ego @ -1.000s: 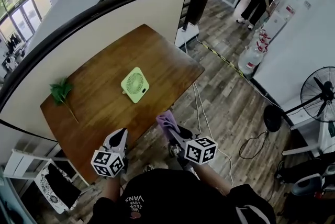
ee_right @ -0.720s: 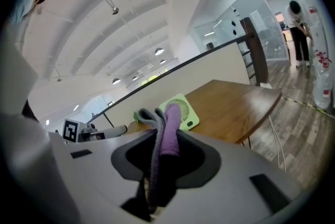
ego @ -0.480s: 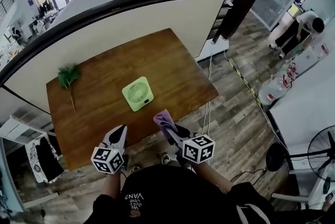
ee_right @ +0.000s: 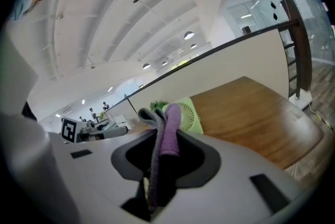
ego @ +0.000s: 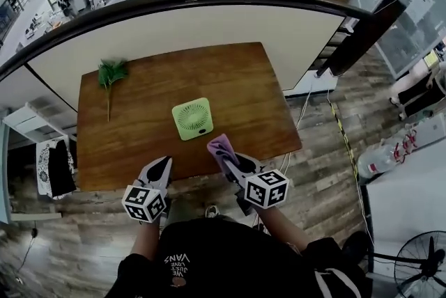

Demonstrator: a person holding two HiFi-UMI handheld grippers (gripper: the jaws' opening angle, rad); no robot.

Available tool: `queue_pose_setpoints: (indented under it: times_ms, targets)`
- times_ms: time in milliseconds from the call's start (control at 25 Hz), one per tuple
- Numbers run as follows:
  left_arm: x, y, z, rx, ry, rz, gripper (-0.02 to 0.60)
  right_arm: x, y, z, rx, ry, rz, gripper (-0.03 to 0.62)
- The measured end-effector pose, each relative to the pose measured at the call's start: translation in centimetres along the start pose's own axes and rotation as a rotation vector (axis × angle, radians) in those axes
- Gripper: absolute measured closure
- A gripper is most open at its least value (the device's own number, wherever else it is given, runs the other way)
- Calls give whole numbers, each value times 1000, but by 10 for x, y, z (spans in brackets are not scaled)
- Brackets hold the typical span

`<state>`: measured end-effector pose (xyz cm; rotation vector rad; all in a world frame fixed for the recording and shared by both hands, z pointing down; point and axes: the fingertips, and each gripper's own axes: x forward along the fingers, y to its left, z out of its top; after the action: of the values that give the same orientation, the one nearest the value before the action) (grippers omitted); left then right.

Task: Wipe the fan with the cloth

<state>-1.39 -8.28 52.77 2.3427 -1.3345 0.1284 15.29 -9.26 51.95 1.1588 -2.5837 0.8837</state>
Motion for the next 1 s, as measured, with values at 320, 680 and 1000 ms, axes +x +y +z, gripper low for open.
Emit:
queue_pose_setpoints:
  times_ms: [320,680,1000]
  targets:
    - [10,22,-16,14,33,43,569,36,-2,6,-59,41,45,493]
    - [50,54,-39,-12,136,-23,566,79,2,15,-130,105,57,494]
    - [86,73,-54,-56,209,-101,468,119,10,16,-168,161,80,493]
